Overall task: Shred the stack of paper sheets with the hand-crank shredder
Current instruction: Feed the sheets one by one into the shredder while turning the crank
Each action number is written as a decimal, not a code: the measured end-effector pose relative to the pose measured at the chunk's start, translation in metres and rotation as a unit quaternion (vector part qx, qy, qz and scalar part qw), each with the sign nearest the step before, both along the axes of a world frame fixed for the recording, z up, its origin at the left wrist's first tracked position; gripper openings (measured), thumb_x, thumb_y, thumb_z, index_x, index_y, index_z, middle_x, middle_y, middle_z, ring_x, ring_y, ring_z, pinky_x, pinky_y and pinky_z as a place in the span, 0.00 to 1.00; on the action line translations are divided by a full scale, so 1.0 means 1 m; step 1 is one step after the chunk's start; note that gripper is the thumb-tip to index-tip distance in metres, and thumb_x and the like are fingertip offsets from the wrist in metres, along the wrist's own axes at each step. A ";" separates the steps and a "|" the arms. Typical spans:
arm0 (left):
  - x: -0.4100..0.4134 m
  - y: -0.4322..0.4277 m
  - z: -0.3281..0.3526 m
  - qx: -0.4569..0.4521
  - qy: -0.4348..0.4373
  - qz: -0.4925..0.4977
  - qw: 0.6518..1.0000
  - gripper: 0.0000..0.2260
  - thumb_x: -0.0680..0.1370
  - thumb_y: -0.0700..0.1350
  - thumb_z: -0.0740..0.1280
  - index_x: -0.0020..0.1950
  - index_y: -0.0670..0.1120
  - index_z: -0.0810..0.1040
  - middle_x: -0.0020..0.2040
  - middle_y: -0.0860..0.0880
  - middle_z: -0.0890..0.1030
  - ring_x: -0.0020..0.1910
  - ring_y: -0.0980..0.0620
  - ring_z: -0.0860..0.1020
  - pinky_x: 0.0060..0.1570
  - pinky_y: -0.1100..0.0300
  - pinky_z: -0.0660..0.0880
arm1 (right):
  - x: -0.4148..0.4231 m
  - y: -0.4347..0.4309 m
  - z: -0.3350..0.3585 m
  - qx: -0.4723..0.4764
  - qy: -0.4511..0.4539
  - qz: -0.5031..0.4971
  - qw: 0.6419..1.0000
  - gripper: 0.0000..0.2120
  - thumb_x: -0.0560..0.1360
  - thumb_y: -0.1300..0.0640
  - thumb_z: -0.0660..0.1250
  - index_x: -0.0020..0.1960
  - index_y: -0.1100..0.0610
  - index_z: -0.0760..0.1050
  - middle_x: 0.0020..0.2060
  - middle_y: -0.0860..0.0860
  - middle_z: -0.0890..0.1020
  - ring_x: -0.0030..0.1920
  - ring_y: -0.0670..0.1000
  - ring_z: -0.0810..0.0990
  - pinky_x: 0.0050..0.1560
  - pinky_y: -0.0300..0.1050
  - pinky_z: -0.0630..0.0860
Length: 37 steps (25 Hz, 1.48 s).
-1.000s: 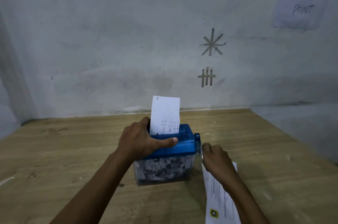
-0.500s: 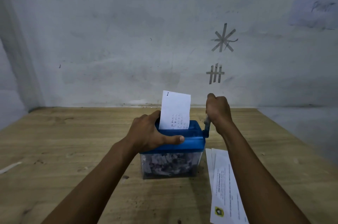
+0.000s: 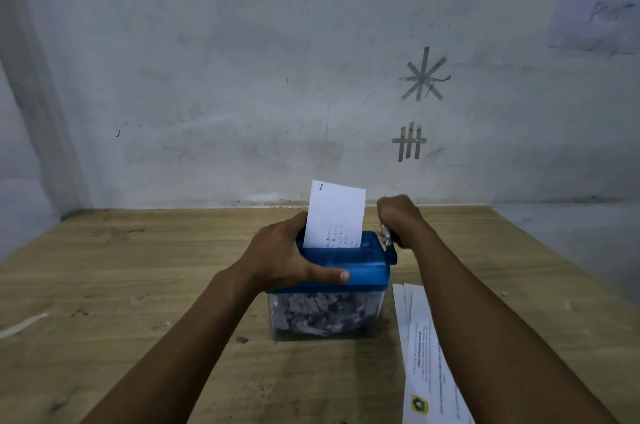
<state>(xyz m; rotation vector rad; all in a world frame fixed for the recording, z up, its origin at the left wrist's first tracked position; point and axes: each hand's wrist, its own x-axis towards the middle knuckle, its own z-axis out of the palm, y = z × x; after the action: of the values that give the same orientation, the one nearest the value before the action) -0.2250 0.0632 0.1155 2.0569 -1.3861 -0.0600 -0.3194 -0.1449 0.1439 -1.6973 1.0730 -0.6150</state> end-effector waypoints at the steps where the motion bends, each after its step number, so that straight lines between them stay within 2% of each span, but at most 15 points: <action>1: -0.001 0.001 0.000 0.000 -0.002 -0.002 1.000 0.45 0.60 0.76 0.73 0.73 0.61 0.66 0.68 0.57 0.77 0.55 0.57 0.76 0.45 0.69 0.70 | 0.000 0.000 -0.005 -0.001 0.019 0.000 1.000 0.13 0.78 0.62 0.54 0.37 0.64 0.70 0.25 0.57 0.73 0.26 0.53 0.71 0.30 0.41 0.68; 4: 0.000 0.001 0.000 -0.001 -0.012 0.003 1.000 0.45 0.60 0.76 0.73 0.72 0.60 0.66 0.67 0.58 0.78 0.54 0.57 0.77 0.44 0.69 0.71 | -0.008 0.006 -0.023 0.042 0.086 0.022 0.995 0.11 0.79 0.62 0.57 0.38 0.62 0.70 0.32 0.58 0.74 0.31 0.53 0.72 0.34 0.42 0.70; 6: -0.002 0.000 0.000 0.002 -0.016 0.017 1.000 0.44 0.61 0.77 0.72 0.72 0.59 0.68 0.65 0.58 0.79 0.53 0.57 0.79 0.44 0.68 0.72 | -0.016 0.009 -0.044 0.146 0.110 0.068 0.981 0.13 0.80 0.60 0.60 0.37 0.61 0.69 0.34 0.57 0.72 0.33 0.52 0.70 0.37 0.46 0.69; 8: -0.002 -0.002 -0.002 0.011 -0.035 0.034 0.999 0.44 0.61 0.79 0.69 0.71 0.59 0.71 0.63 0.57 0.80 0.53 0.56 0.79 0.48 0.63 0.76 | -0.023 0.011 -0.061 0.204 0.079 0.078 0.973 0.13 0.80 0.57 0.62 0.39 0.62 0.70 0.33 0.56 0.73 0.32 0.51 0.70 0.37 0.43 0.68; 10: -0.001 -0.003 0.000 0.038 -0.058 0.050 0.996 0.44 0.61 0.81 0.66 0.70 0.57 0.74 0.61 0.55 0.81 0.52 0.54 0.79 0.51 0.58 0.78 | -0.031 0.018 -0.071 0.197 0.003 0.048 0.979 0.12 0.81 0.57 0.61 0.41 0.61 0.73 0.31 0.55 0.75 0.28 0.50 0.71 0.30 0.40 0.69; 12: -0.002 -0.005 0.002 0.052 -0.069 0.067 0.994 0.44 0.61 0.82 0.65 0.68 0.56 0.76 0.59 0.54 0.82 0.51 0.52 0.79 0.51 0.55 0.78 | -0.044 0.028 -0.075 0.148 -0.039 0.022 0.988 0.15 0.83 0.58 0.56 0.40 0.60 0.72 0.31 0.55 0.74 0.27 0.50 0.70 0.26 0.40 0.66; 15: -0.007 -0.007 0.001 0.058 -0.087 0.106 0.989 0.42 0.60 0.82 0.63 0.63 0.54 0.78 0.55 0.52 0.82 0.48 0.52 0.79 0.48 0.56 0.77 | -0.074 0.047 -0.085 -0.021 0.004 0.008 1.000 0.19 0.83 0.53 0.54 0.40 0.61 0.73 0.35 0.57 0.78 0.33 0.53 0.75 0.34 0.43 0.67; 16: -0.008 -0.008 0.002 0.066 -0.094 0.113 0.987 0.42 0.60 0.82 0.62 0.61 0.53 0.78 0.54 0.52 0.83 0.47 0.52 0.79 0.48 0.56 0.77 | -0.085 0.055 -0.079 -0.077 0.022 0.006 0.997 0.21 0.83 0.50 0.54 0.39 0.61 0.74 0.35 0.56 0.79 0.35 0.53 0.76 0.35 0.44 0.67; 19: -0.006 -0.007 0.004 0.079 -0.079 0.097 0.989 0.45 0.59 0.83 0.63 0.63 0.53 0.78 0.56 0.53 0.83 0.49 0.51 0.79 0.52 0.54 0.77 | -0.102 0.072 -0.040 -0.210 0.035 -0.009 0.977 0.25 0.82 0.46 0.57 0.31 0.59 0.73 0.25 0.51 0.74 0.27 0.49 0.72 0.32 0.42 0.65; 22: -0.005 -0.004 0.005 0.077 -0.043 0.066 0.994 0.44 0.60 0.80 0.66 0.67 0.55 0.76 0.59 0.53 0.82 0.51 0.52 0.78 0.55 0.53 0.76 | -0.092 0.072 -0.008 -0.273 0.025 -0.092 0.957 0.27 0.83 0.48 0.54 0.32 0.61 0.74 0.27 0.54 0.77 0.29 0.51 0.74 0.31 0.43 0.64; 27: -0.007 -0.002 0.006 0.067 -0.039 0.035 0.996 0.41 0.61 0.78 0.67 0.68 0.56 0.75 0.59 0.54 0.82 0.50 0.53 0.78 0.59 0.51 0.76 | -0.054 0.052 0.010 -0.233 -0.031 -0.078 0.969 0.25 0.84 0.52 0.53 0.30 0.59 0.66 0.26 0.54 0.71 0.28 0.52 0.70 0.34 0.44 0.64; 30: -0.008 0.001 0.007 0.057 -0.030 0.021 0.998 0.42 0.60 0.77 0.68 0.68 0.57 0.76 0.58 0.57 0.81 0.51 0.53 0.78 0.53 0.57 0.76 | -0.034 0.026 0.013 -0.116 -0.038 -0.020 0.992 0.18 0.81 0.54 0.53 0.34 0.59 0.66 0.28 0.56 0.72 0.28 0.53 0.70 0.31 0.41 0.66; 34: -0.007 0.000 0.004 0.034 -0.037 0.013 0.999 0.39 0.60 0.78 0.68 0.66 0.60 0.77 0.52 0.61 0.79 0.48 0.56 0.78 0.48 0.60 0.75 | -0.020 0.009 -0.004 -0.014 -0.013 0.030 0.999 0.17 0.79 0.55 0.54 0.33 0.59 0.64 0.20 0.52 0.67 0.21 0.51 0.65 0.28 0.38 0.60; 35: -0.006 0.001 0.004 0.026 -0.041 0.014 0.999 0.37 0.61 0.78 0.69 0.65 0.60 0.77 0.50 0.62 0.79 0.46 0.58 0.77 0.46 0.61 0.74 | -0.018 0.007 -0.011 -0.007 -0.003 0.029 1.000 0.17 0.80 0.56 0.54 0.33 0.59 0.64 0.20 0.53 0.68 0.22 0.51 0.66 0.28 0.39 0.61; 37: -0.005 0.001 0.004 0.016 -0.043 0.019 0.999 0.34 0.62 0.77 0.71 0.62 0.61 0.78 0.45 0.63 0.77 0.43 0.62 0.76 0.40 0.64 0.70 | -0.016 0.005 -0.030 0.017 0.019 0.031 0.999 0.13 0.80 0.57 0.55 0.38 0.60 0.67 0.29 0.55 0.72 0.29 0.53 0.69 0.32 0.40 0.63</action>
<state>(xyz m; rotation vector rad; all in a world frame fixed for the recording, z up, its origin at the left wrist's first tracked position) -0.2300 0.0641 0.1192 2.1333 -1.4059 0.0213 -0.3355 -0.1399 0.1143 -1.7124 1.0489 -0.5240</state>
